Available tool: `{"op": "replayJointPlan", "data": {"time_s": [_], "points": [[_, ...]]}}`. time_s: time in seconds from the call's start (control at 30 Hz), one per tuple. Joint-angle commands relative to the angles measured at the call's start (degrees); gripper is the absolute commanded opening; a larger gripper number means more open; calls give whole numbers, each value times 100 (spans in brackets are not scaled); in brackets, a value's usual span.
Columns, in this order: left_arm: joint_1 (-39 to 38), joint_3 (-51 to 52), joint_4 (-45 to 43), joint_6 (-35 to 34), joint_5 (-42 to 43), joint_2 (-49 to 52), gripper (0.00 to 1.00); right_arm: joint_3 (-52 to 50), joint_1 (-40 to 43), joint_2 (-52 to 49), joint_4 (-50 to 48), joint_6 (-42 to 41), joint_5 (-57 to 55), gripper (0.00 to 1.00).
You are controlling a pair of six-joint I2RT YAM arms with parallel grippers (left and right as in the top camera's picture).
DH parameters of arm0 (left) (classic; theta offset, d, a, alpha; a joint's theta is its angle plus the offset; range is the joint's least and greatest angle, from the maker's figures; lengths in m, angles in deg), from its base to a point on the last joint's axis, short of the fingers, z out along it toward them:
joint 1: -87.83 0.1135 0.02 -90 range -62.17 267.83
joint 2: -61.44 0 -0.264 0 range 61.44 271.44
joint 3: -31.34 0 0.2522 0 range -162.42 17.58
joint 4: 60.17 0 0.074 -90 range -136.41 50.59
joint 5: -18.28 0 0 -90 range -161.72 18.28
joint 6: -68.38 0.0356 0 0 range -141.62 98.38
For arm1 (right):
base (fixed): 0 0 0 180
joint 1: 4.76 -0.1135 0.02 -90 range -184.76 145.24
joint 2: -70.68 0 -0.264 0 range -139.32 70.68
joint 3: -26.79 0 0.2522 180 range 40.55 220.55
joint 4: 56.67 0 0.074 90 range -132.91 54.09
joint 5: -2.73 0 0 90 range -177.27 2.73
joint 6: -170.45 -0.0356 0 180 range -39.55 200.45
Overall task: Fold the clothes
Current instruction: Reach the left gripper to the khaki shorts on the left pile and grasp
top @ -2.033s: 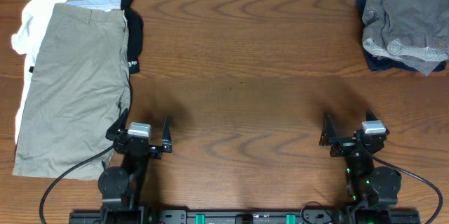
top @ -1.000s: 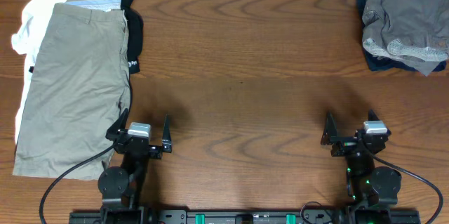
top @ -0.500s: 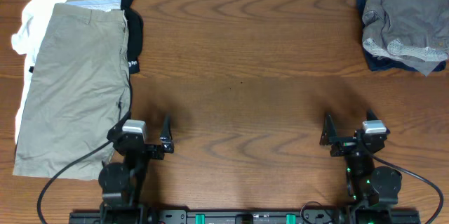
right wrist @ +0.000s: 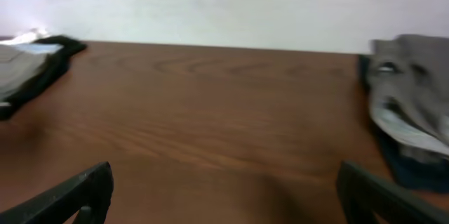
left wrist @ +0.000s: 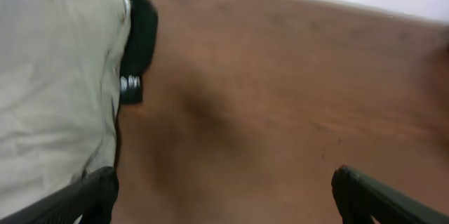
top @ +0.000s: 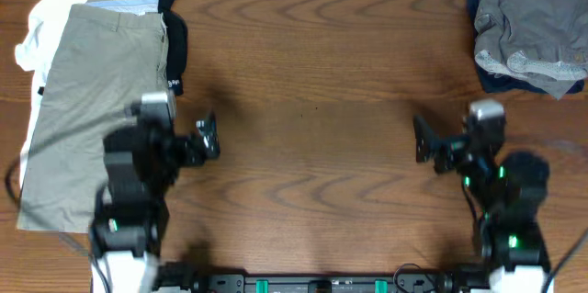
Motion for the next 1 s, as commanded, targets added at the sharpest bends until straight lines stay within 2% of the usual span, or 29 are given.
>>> {"op": "replayJointPlan", "data": {"time_s": [0.0, 0.2, 0.33, 0.4, 0.63, 0.87, 0.97], "points": [[26, -1178, 695, 306, -52, 1067, 98, 767, -46, -1047, 140, -37, 754, 99], [83, -2977, 2208, 839, -52, 2695, 98, 2245, -46, -3069, 968, -35, 1095, 99], [92, -3123, 2017, 1272, -114, 3224, 98, 2796, -46, -4096, 1084, -37, 1375, 99], [118, -3123, 1947, 1320, -452, 3447, 98, 2824, -46, -4422, 841, -39, 1458, 99], [688, -3123, 1926, 1325, -1067, 4203, 98, 2822, -50, -5071, 778, -35, 1576, 99], [1102, -3123, 1624, 1620, -1104, 5108, 100, 2813, -50, -5294, 778, -11, 1530, 99], [1099, -3123, 1506, 1687, -1228, 5416, 95, 2811, -50, -5298, 782, -11, 1440, 99]]}}
